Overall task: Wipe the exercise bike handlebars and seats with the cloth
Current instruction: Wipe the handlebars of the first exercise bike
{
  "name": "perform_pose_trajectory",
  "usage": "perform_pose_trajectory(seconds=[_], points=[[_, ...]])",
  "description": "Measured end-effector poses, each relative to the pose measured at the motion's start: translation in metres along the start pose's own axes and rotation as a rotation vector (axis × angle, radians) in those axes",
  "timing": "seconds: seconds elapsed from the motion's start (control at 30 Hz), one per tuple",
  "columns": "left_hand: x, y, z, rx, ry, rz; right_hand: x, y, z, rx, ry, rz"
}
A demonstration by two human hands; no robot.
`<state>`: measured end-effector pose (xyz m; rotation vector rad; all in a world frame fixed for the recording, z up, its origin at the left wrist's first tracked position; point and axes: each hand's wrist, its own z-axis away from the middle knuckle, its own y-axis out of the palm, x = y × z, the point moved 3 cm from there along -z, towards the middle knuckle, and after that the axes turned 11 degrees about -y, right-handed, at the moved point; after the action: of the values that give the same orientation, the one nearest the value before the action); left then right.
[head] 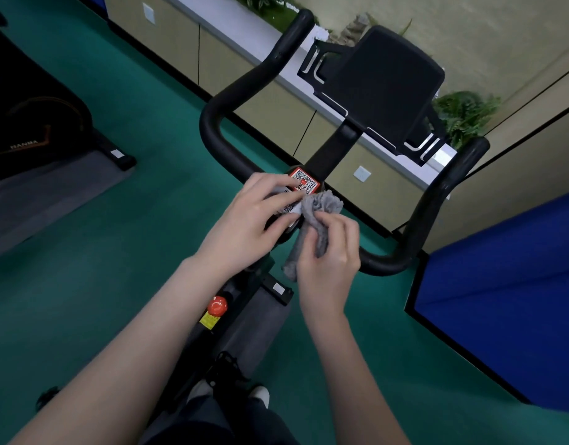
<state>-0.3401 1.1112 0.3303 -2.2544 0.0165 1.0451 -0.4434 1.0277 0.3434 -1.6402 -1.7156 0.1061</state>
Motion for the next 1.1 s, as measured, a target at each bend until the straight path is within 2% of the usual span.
perform_pose_trajectory(seconds=[0.2, 0.33, 0.5, 0.67, 0.8, 1.03, 1.1], points=[[0.001, 0.001, 0.001, -0.013, -0.001, 0.008, -0.018, -0.030, 0.002, -0.046, 0.052, 0.106], [-0.004, 0.002, 0.001, -0.014, -0.015, -0.039, -0.007, -0.014, -0.011, 0.038, 0.023, 0.045], [-0.011, 0.005, 0.001, 0.014, -0.016, -0.126, -0.022, -0.031, -0.037, 0.216, 0.099, 0.148], [-0.017, 0.017, 0.000, 0.058, -0.017, -0.185, -0.034, -0.020, -0.069, 0.539, 0.209, 0.151], [-0.017, 0.019, 0.001, 0.033, -0.015, -0.221, -0.037, -0.007, -0.075, 0.744, 0.211, 0.138], [-0.015, 0.019, 0.002, -0.002, -0.008, -0.217, -0.054, -0.028, -0.081, 0.967, 0.277, 0.109], [-0.014, 0.019, 0.002, -0.007, -0.011, -0.210, -0.057, -0.034, -0.081, 0.973, 0.283, 0.092]])
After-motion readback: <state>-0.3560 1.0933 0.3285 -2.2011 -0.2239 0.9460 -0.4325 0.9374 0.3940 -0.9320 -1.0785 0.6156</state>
